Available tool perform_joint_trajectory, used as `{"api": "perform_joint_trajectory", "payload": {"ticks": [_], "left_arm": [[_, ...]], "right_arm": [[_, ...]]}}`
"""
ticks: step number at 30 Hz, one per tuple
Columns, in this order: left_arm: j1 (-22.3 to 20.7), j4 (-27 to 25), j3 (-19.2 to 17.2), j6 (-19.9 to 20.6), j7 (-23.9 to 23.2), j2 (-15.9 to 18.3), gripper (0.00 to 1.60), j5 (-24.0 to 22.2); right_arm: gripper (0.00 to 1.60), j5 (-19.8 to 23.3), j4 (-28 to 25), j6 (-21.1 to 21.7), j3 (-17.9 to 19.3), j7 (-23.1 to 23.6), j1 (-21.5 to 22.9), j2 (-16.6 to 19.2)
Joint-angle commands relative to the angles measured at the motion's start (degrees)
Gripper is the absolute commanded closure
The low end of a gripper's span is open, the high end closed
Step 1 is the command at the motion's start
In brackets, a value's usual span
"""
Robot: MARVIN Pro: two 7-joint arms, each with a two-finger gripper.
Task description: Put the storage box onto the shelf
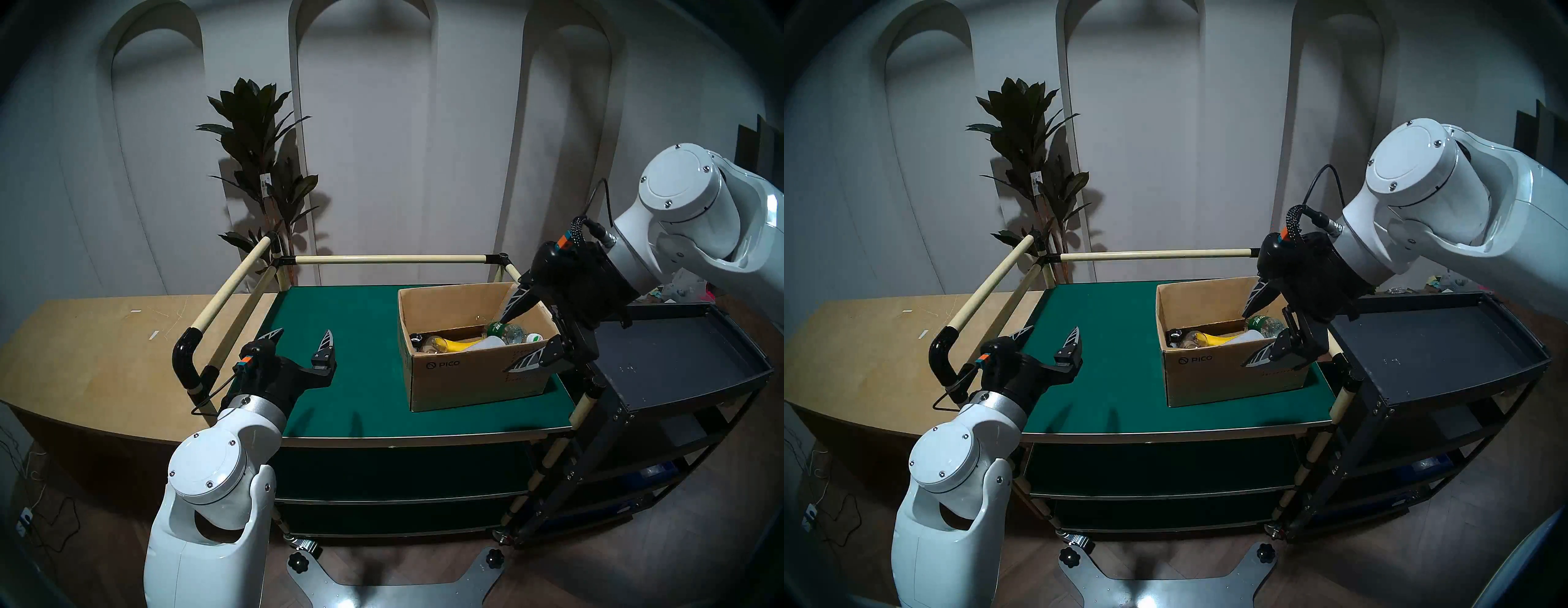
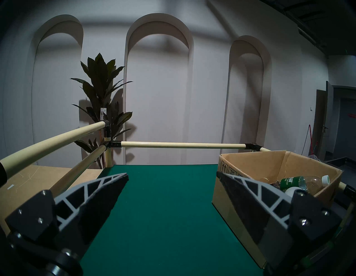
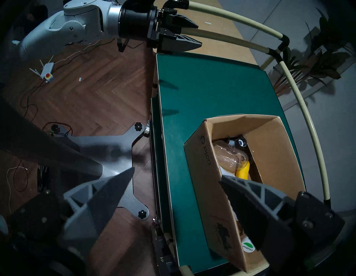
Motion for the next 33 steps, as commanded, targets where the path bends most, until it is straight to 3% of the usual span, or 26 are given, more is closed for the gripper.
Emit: {"api": "perform_joint_trajectory", "payload": {"ticks": [1,15,33], "left_arm": [[-0.4,-0.8,0.0,-0.2,0.0,0.0,0.0,0.0],[-0.5,-0.6,0.0,-0.3,0.0,0.0,0.0,0.0],[-0.5,-0.4,0.0,-0.3,0.0,0.0,0.0,0.0]], "right_arm": [[0.0,3.2,-0.6,-1.2,0.4,-2.7,-0.1,4.2],[0.0,7.0,2.8,-4.4,0.2,-5.9,0.0,6.4],[0.0,9.0,4.9,-10.4,-7.7,-9.2,-4.6,7.5]]}}
